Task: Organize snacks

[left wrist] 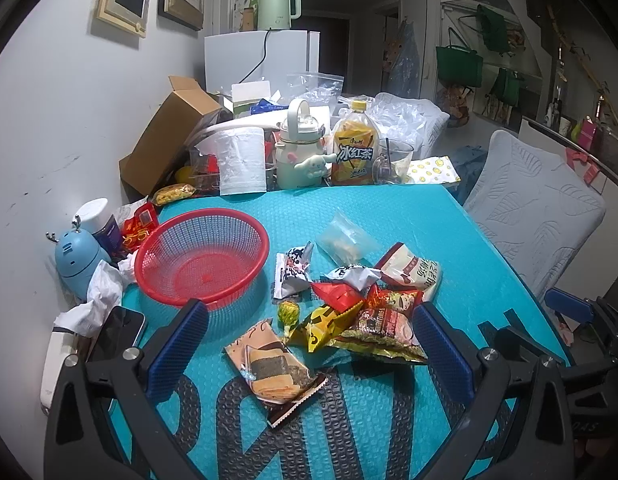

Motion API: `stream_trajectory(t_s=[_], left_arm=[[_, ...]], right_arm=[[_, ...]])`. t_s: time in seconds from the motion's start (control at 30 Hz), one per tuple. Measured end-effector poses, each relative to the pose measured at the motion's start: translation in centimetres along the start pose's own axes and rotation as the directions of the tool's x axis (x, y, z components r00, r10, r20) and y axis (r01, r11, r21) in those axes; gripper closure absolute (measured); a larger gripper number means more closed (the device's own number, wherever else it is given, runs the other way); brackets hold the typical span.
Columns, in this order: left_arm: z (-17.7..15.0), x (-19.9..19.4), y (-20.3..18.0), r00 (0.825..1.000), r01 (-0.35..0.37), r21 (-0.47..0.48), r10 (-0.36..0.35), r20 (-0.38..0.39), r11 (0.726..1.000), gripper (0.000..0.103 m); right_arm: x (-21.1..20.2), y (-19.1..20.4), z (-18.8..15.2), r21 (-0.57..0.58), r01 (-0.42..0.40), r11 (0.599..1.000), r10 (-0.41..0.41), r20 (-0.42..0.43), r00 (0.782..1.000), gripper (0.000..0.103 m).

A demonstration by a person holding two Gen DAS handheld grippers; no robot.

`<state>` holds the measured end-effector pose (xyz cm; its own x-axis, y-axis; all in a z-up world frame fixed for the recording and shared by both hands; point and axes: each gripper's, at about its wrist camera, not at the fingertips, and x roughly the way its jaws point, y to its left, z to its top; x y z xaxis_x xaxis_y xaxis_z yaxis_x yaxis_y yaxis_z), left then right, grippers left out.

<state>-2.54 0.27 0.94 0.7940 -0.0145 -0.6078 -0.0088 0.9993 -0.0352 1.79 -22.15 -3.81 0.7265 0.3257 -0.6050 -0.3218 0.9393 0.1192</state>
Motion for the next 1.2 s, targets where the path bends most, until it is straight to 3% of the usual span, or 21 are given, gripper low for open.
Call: stream_trajectory(t_s=[0.57, 1.2], left_arm=[[-2.5, -1.3, 0.6, 1.000, 0.014, -0.013, -0.014, -0.022, 1.000, 0.000], [-6.0, 1.9, 4.3, 0.990, 0.027, -0.107, -0.042, -0.134, 0.994, 0.000]], right_arm=[[-0.6, 0.7, -2.3, 0.006, -0.035, 0.999, 0.035, -0.014, 0.999, 0.000], [3.9, 3.7, -4.1, -0.033, -0.166, 0.986, 0.162, -0.112, 0.980, 0.000]])
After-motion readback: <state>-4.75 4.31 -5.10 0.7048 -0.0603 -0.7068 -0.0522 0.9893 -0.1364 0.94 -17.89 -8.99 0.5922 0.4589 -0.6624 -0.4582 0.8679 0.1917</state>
